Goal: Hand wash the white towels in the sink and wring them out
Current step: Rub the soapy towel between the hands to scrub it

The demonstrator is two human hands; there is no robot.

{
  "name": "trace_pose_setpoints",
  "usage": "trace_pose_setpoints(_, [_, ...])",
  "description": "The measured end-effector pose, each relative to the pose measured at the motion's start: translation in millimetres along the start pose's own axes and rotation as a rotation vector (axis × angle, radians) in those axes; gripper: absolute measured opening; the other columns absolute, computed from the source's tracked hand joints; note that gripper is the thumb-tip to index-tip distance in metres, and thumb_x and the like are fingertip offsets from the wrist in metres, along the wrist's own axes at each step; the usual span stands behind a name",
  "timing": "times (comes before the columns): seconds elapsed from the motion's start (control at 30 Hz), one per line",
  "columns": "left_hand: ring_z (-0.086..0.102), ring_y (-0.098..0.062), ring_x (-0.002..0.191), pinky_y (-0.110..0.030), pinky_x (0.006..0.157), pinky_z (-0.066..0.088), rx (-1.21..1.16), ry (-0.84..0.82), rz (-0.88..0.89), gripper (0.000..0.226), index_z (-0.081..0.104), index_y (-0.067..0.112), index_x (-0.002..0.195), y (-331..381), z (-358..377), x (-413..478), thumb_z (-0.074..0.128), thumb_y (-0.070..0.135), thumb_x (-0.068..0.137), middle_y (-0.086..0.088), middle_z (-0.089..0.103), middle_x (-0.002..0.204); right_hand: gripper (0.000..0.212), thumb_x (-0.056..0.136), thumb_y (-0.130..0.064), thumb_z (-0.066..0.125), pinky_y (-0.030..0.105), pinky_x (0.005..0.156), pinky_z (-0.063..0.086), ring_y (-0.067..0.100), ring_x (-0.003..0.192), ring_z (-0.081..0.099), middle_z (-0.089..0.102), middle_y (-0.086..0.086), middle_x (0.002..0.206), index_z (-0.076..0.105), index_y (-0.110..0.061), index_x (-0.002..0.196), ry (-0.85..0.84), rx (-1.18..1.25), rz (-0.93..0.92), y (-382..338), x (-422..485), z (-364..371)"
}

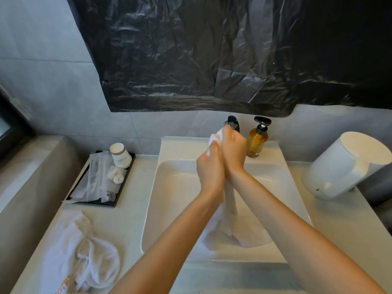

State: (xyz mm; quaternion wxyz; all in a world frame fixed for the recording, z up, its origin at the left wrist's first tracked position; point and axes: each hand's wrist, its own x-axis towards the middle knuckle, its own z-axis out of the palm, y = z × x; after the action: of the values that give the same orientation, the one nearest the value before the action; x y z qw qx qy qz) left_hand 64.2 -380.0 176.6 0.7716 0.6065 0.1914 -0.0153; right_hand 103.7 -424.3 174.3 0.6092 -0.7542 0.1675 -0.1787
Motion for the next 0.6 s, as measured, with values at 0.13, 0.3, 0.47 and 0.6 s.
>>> trace_pose_setpoints(0.13, [0.046,-0.015,0.055,-0.014,0.044,0.035,0.065,0.088,0.013,0.039,0.044,0.016,0.059,17,-11,26,0.046,0.018,0.098,0.006,0.051,0.052,0.034,0.099,-0.033,0.045,0.03,0.068,0.043,0.015,0.069,0.052,0.057,-0.006,0.066,0.055,-0.021,0.068,-0.17,-0.055,-0.046,13,-40,10])
trace_pose_setpoints(0.3, [0.058,-0.016,0.067,-0.031,0.065,0.048,-0.013,-0.029,-0.114,0.029,0.061,0.01,0.076,-1,-6,6,0.046,0.023,0.097,-0.001,0.059,0.064,0.038,0.094,-0.021,0.048,0.029,0.059,0.038,0.011,0.056,0.046,0.048,-0.005,0.054,0.051,-0.017,0.057,0.001,0.049,0.08,8,-8,5])
trace_pose_setpoints(0.47, [0.043,-0.012,0.053,-0.021,0.047,0.036,0.111,0.066,-0.022,0.036,0.042,0.013,0.061,8,-19,27,0.046,0.011,0.096,0.002,0.046,0.053,0.038,0.095,-0.032,0.048,0.03,0.063,0.041,0.01,0.06,0.05,0.05,-0.011,0.055,0.054,-0.018,0.06,-0.182,-0.027,0.011,30,-43,16])
trace_pose_setpoints(0.6, [0.058,-0.012,0.064,-0.021,0.056,0.046,0.062,-0.026,-0.042,0.035,0.06,0.012,0.073,-2,-11,2,0.042,0.025,0.1,0.0,0.06,0.065,0.044,0.094,-0.02,0.048,0.03,0.056,0.035,0.012,0.053,0.043,0.045,-0.007,0.047,0.046,-0.017,0.051,0.053,-0.023,-0.013,8,-12,9])
